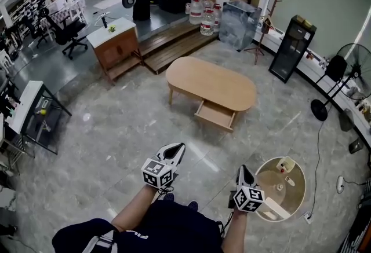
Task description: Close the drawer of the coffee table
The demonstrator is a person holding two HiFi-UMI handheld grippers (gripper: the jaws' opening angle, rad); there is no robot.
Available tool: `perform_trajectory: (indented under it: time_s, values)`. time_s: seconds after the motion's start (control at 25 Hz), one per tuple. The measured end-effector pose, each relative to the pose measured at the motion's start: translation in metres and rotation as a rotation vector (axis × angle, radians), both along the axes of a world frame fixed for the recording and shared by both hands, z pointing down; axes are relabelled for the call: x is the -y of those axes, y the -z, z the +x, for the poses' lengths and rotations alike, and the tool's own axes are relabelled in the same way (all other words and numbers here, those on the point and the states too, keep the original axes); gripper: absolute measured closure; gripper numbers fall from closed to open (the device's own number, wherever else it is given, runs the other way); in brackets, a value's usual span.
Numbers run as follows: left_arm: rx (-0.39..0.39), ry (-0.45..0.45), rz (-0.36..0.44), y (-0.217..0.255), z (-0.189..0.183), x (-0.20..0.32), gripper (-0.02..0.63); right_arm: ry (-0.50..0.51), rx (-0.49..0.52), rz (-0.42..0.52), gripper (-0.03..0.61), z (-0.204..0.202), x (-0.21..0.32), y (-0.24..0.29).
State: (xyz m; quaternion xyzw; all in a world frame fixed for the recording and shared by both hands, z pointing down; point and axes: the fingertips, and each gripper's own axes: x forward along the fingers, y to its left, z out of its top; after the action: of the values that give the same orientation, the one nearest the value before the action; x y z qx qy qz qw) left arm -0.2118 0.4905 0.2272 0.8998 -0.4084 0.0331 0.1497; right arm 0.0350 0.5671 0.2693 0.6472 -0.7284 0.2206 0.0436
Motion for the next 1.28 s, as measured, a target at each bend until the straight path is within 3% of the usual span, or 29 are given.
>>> perform_trajectory:
  time_s: [0.32,0.64,1.08,1.28]
  values:
    - [0.011,0.023,0.002,0.000,0.015,-0.026,0.588,0.008,0.017,-0.040,0.551,0.015,-0.010,-0.012]
    - [0.017,0.065,-0.002,-0.002,0.010,-0.030,0.588,0.028,0.051,0.006,0.549,0.015,-0.006,-0.007]
    - [0.031,0.058,0.009,-0.006,0.017,-0.004,0.588,0.031,0.035,0.040,0.549,0.020,0.013,-0.003]
    - [0.025,0.051,0.006,-0.008,0.019,0.010,0.588,0.007,-0.023,0.016,0.549,0.022,0.021,-0.007]
